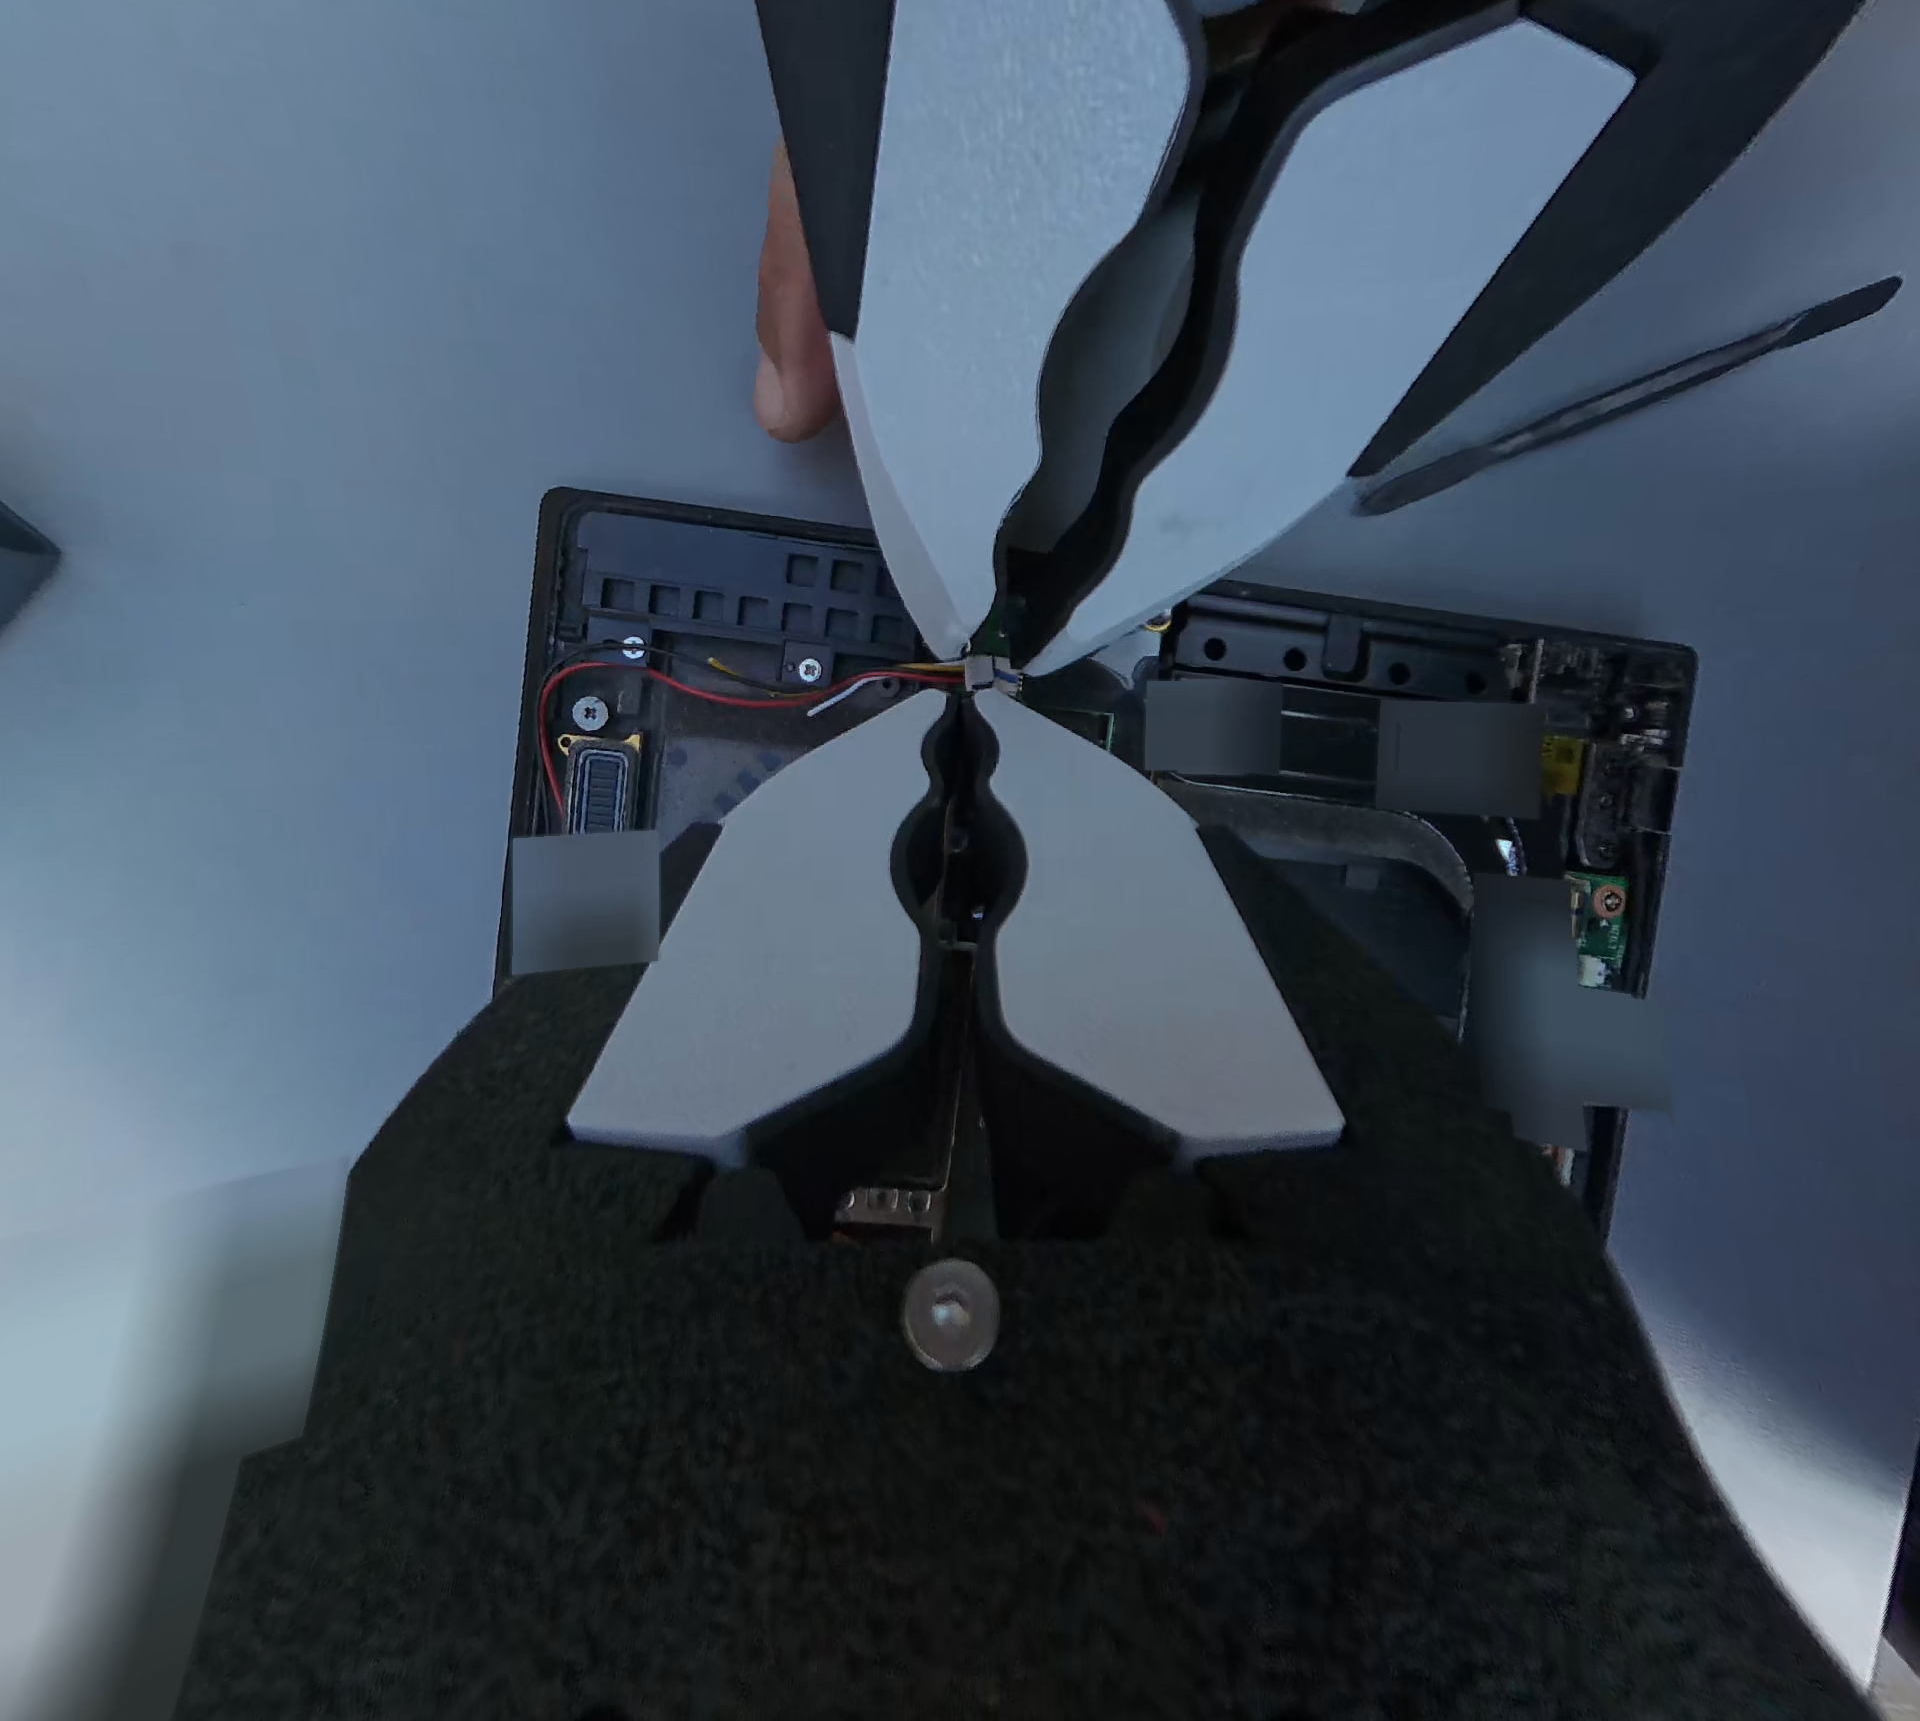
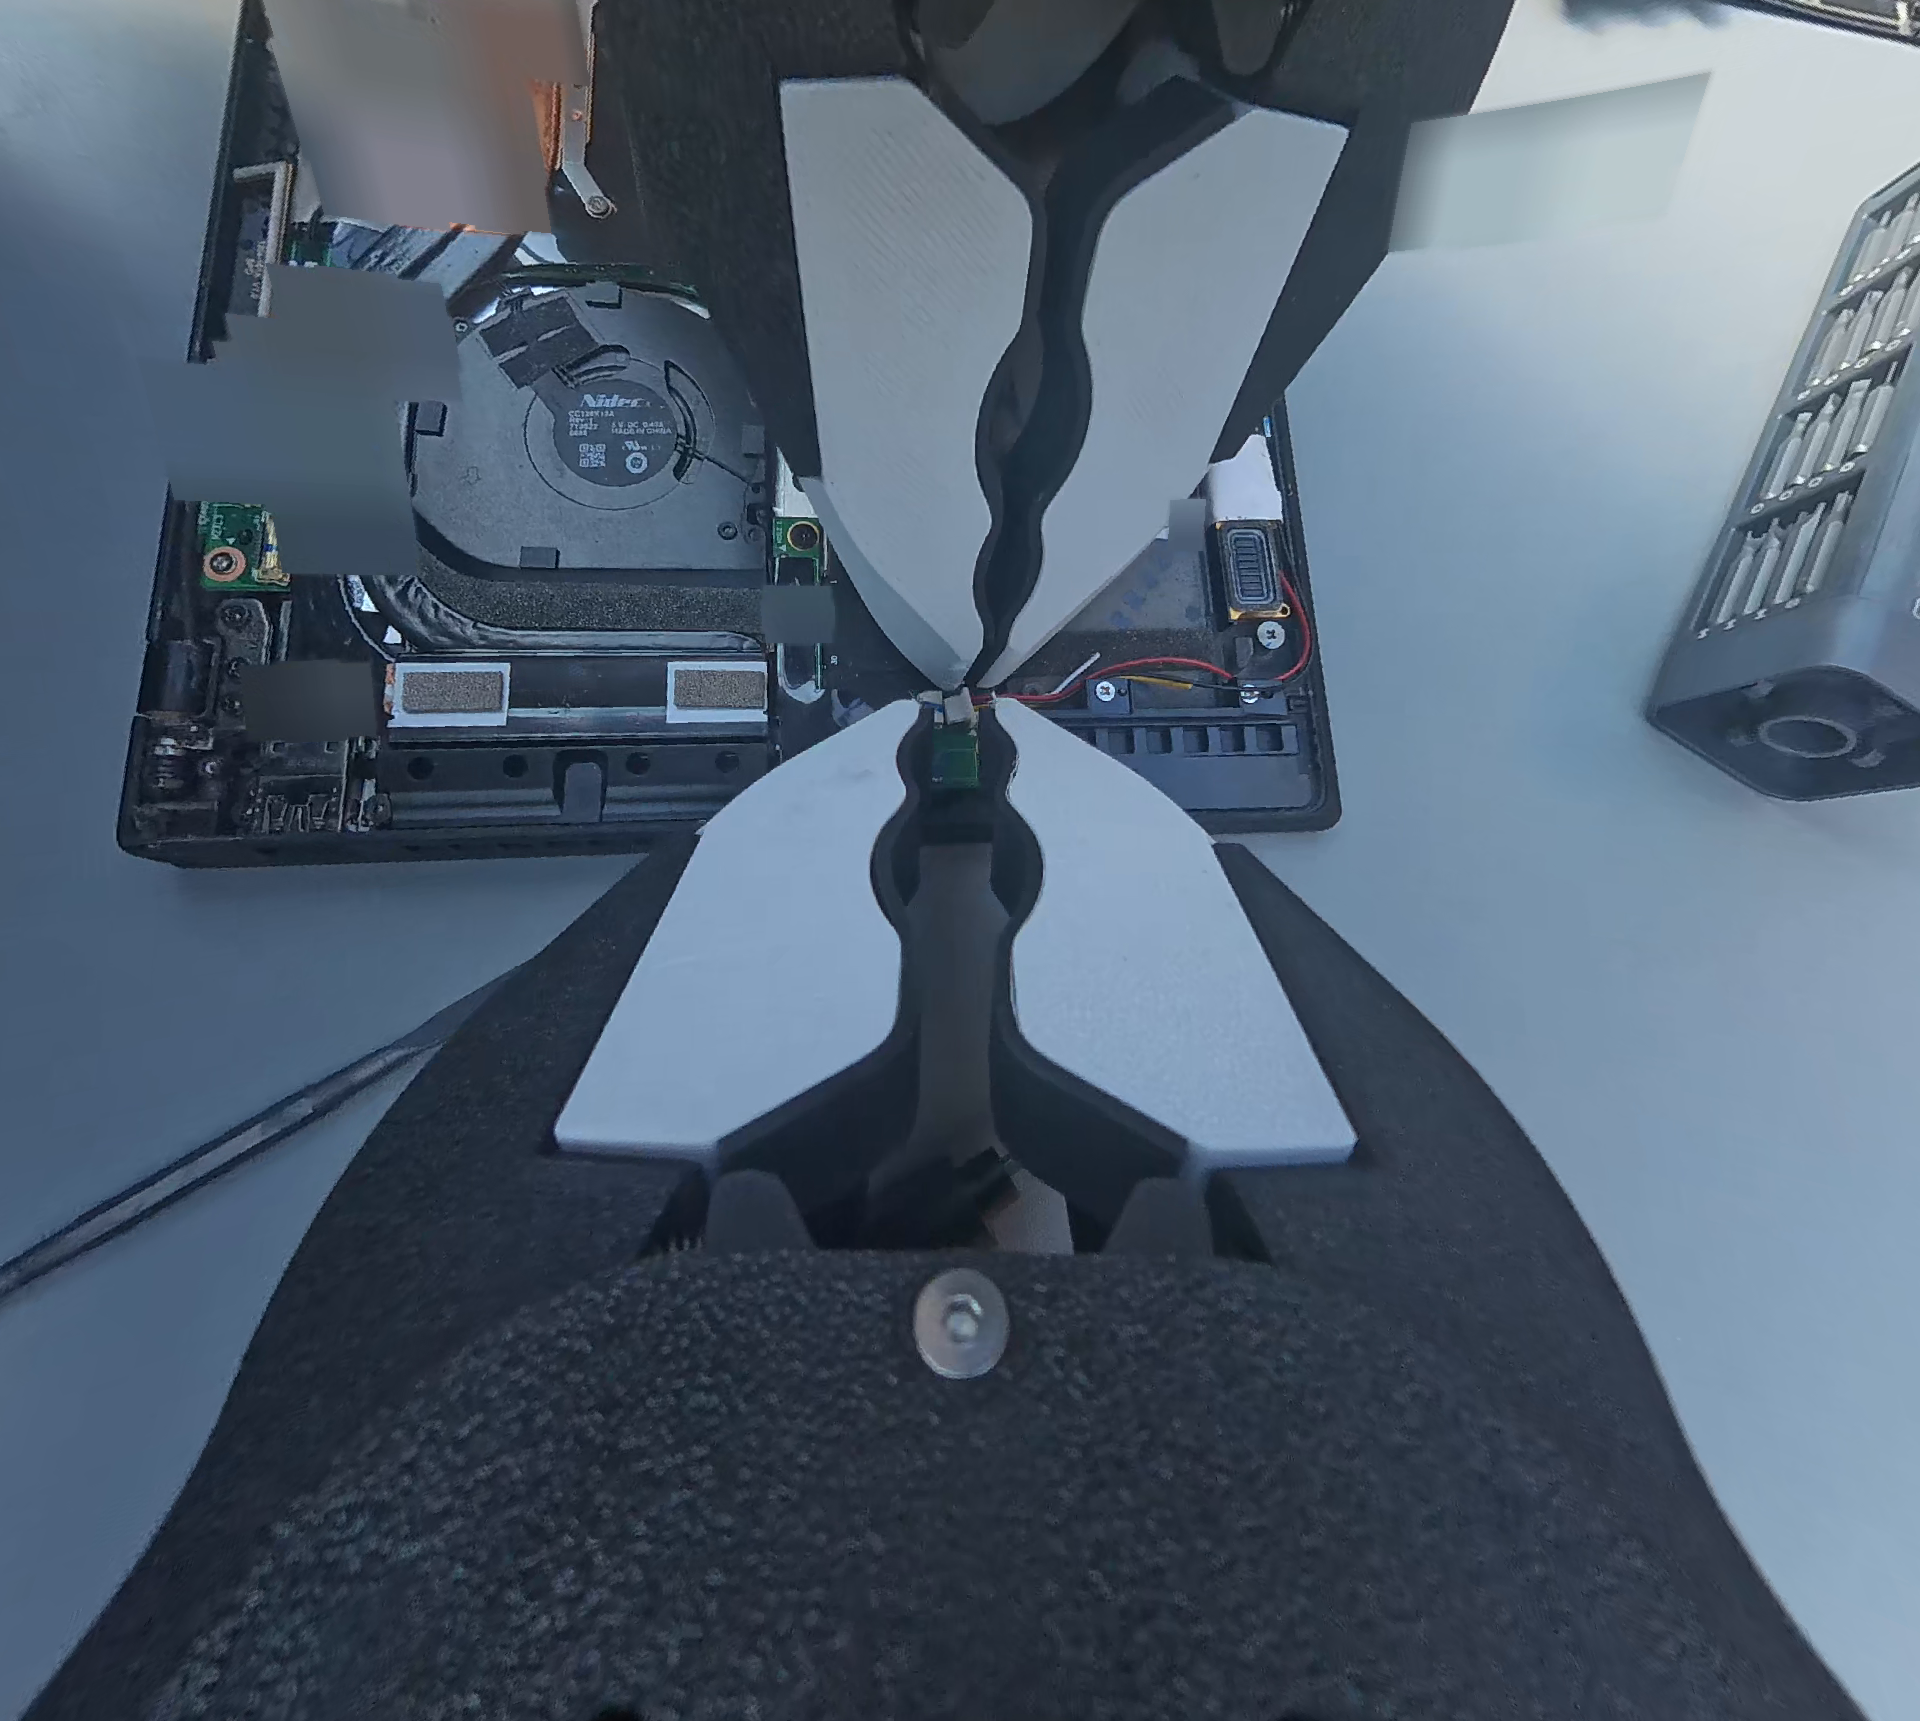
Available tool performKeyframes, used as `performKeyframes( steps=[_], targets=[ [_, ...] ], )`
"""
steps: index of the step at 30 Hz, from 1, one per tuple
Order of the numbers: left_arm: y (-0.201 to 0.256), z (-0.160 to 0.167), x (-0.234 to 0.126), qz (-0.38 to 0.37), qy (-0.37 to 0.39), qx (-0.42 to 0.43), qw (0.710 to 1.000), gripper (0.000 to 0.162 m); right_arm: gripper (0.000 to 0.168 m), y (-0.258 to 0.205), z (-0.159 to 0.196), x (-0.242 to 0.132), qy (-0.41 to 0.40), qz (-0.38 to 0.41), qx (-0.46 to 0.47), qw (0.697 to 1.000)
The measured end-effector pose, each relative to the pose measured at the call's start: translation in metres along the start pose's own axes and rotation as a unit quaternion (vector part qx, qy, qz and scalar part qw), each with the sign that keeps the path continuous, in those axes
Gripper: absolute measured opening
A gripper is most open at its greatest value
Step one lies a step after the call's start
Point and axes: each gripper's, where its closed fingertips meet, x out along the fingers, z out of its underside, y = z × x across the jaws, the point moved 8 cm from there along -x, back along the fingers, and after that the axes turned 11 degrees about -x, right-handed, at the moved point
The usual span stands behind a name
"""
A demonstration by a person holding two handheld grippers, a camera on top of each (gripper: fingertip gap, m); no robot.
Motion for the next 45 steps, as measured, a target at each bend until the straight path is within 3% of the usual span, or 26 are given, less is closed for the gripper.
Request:
performKeyframes(
  steps=[1, 8, 45],
  targets=[
    [-0.0001, 0.0001, 0.0, 0.001, 0.0, -0.001, 1.0, 0.0, 0.007, -0.0006, 0.0003, -0.0001, 0.001, -0.002, 0.001, 1.0],
    [-0.0014, -0.0006, 0.0004, 0.005, 0.001, -0.011, 1.0, 0.0, 0.015, -0.0029, -0.0008, 0.0003, 0.004, -0.01, 0.007, 1.0],
    [-0.0037, 0.0013, -0.0007, 0.004, 0.003, -0.022, 1.0, 0.0, 0.017, -0.0037, -0.0061, -0.0023, -0.023, -0.006, 0.021, 0.999]
  ],
)
